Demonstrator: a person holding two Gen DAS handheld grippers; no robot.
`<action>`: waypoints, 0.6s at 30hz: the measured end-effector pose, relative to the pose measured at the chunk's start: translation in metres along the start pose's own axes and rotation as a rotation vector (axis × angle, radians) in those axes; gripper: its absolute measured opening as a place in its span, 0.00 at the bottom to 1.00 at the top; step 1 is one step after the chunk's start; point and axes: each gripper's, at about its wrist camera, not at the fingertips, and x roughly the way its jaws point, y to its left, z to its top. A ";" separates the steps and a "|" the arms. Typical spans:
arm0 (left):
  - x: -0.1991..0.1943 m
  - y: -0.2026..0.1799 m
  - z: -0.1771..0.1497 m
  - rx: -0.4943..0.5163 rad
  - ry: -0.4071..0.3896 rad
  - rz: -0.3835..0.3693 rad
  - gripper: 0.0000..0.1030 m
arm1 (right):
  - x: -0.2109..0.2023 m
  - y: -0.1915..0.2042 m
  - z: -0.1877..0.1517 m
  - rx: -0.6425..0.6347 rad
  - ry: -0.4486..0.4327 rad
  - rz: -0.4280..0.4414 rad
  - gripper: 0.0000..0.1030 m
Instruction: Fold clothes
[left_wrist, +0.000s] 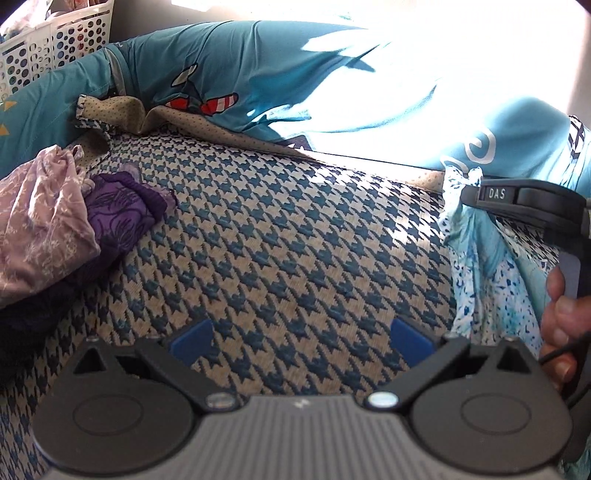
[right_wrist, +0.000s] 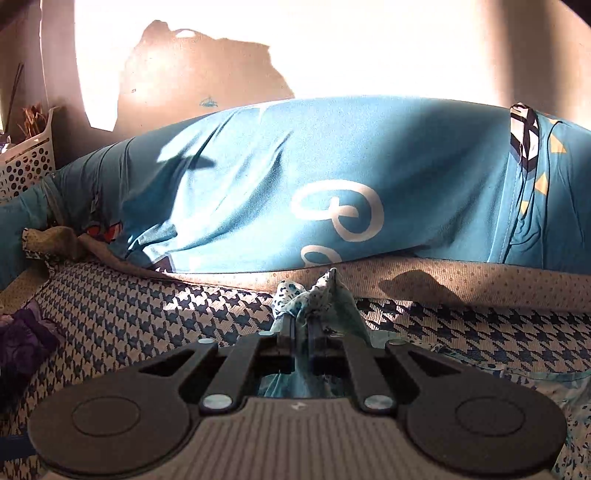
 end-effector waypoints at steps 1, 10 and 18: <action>0.000 0.002 0.001 -0.009 -0.005 0.010 1.00 | 0.003 0.005 0.004 0.003 -0.011 0.011 0.08; 0.005 0.023 0.009 -0.120 0.006 0.075 1.00 | 0.036 0.038 0.015 -0.010 0.069 0.070 0.18; -0.002 0.007 0.007 -0.064 -0.022 0.029 1.00 | -0.010 0.001 -0.001 0.064 0.078 0.093 0.36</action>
